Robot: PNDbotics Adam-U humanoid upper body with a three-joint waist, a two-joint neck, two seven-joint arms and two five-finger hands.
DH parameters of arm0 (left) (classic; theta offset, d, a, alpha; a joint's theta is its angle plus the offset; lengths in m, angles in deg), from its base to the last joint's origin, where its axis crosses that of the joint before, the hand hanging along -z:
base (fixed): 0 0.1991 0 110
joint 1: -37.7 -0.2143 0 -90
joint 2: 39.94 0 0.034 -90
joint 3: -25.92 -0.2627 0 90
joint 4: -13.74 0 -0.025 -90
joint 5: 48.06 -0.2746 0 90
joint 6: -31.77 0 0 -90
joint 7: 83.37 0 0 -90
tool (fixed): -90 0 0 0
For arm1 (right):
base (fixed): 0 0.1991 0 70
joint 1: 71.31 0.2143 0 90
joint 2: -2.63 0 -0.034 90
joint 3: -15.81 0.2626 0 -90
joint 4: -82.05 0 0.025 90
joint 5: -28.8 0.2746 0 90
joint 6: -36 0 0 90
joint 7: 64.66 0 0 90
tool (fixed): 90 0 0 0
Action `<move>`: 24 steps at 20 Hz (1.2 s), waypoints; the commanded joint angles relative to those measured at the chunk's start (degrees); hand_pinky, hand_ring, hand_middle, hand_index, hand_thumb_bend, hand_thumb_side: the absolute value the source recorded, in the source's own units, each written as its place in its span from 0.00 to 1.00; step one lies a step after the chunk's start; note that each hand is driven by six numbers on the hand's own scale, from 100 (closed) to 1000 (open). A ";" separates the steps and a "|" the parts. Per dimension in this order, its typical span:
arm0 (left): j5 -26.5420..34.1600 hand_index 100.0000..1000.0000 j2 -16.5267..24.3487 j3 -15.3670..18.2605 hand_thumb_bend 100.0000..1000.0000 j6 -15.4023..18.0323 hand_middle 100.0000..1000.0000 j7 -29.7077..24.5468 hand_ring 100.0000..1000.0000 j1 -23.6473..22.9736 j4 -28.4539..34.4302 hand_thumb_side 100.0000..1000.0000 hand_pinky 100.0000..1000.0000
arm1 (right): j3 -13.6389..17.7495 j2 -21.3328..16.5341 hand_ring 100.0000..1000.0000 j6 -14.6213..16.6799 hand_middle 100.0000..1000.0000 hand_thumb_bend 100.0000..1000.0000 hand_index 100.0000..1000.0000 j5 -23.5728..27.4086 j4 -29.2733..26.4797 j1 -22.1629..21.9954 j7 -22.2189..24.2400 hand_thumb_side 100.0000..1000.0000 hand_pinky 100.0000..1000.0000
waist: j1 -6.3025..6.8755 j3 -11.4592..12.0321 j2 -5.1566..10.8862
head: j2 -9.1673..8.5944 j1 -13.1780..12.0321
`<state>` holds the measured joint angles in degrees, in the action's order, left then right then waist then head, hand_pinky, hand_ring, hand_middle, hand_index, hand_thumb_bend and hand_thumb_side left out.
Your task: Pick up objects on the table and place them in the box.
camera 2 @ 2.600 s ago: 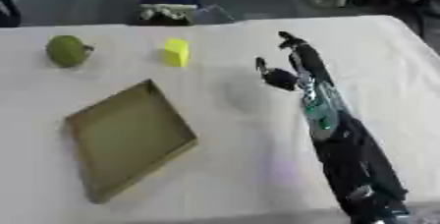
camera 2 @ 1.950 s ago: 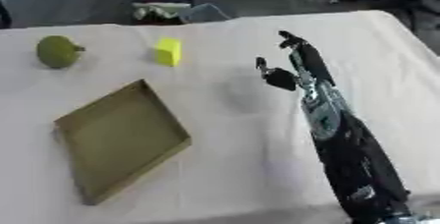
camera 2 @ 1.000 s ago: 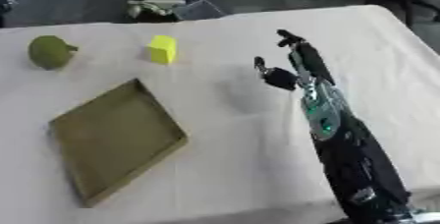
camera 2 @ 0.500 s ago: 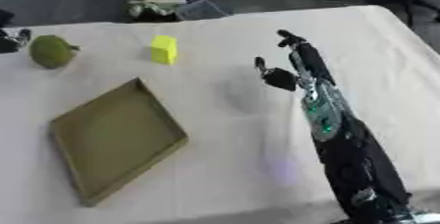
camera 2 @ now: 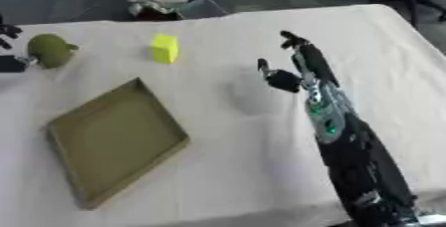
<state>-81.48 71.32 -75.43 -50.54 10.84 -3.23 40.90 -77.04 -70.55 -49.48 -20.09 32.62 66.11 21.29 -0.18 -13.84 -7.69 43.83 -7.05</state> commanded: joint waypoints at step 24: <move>-26.34 0.68 -3.63 6.76 0.01 -3.18 0.50 6.90 0.49 0.54 1.87 0.00 0.60 | 0.19 -0.03 0.94 0.41 0.73 0.19 0.96 0.23 -0.42 1.43 0.03 0.41 0.75 | -0.21 -0.64 0.70 | 0.08 -0.01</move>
<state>-106.55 66.69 -69.52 -53.98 17.89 -3.46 41.75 -77.04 -70.12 -49.27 -20.02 32.95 66.52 21.43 -0.46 -14.45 -7.94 43.83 -7.14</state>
